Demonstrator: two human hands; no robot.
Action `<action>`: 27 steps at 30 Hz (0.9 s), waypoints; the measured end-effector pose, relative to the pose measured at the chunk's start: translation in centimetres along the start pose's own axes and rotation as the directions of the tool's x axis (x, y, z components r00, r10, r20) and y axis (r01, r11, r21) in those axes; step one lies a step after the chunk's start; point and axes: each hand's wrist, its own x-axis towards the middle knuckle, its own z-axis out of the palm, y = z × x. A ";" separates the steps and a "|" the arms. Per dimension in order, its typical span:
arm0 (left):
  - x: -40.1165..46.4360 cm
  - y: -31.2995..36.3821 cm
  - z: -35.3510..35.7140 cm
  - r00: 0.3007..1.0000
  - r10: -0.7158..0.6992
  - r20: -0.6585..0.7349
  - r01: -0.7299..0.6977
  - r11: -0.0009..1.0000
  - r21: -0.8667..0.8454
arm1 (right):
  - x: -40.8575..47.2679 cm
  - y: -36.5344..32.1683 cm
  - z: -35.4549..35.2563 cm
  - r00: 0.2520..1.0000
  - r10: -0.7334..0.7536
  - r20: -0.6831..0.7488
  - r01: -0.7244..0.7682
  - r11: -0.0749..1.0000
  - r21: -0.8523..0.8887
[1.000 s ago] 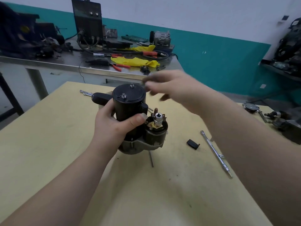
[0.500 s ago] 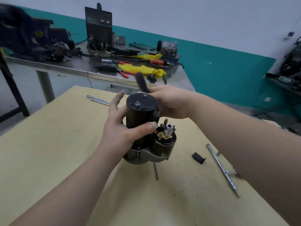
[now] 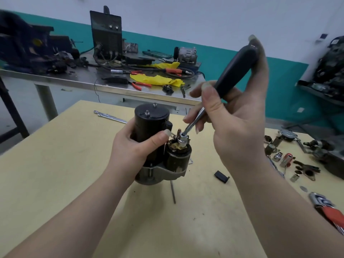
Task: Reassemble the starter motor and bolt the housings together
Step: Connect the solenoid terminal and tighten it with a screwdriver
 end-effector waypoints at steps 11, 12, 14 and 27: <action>-0.1 0.1 0.1 1.000 0.013 0.000 -0.013 1.000 -0.022 | 0.3 0.1 1.1 0.990 -0.118 0.074 0.128 0.981 -0.147; -0.2 0.1 0.1 1.000 0.014 0.000 -0.014 1.000 -0.023 | 0.3 0.0 1.3 0.988 -0.127 0.083 0.140 0.976 -0.166; -0.2 0.1 0.1 1.000 0.018 0.011 -0.017 1.000 -0.021 | 0.4 0.0 1.4 0.985 -0.135 0.105 0.151 0.974 -0.170; -0.2 -0.3 0.4 0.997 0.045 0.061 -0.045 0.999 -0.001 | 1.9 0.5 1.3 0.967 -0.042 0.250 0.050 0.998 -0.027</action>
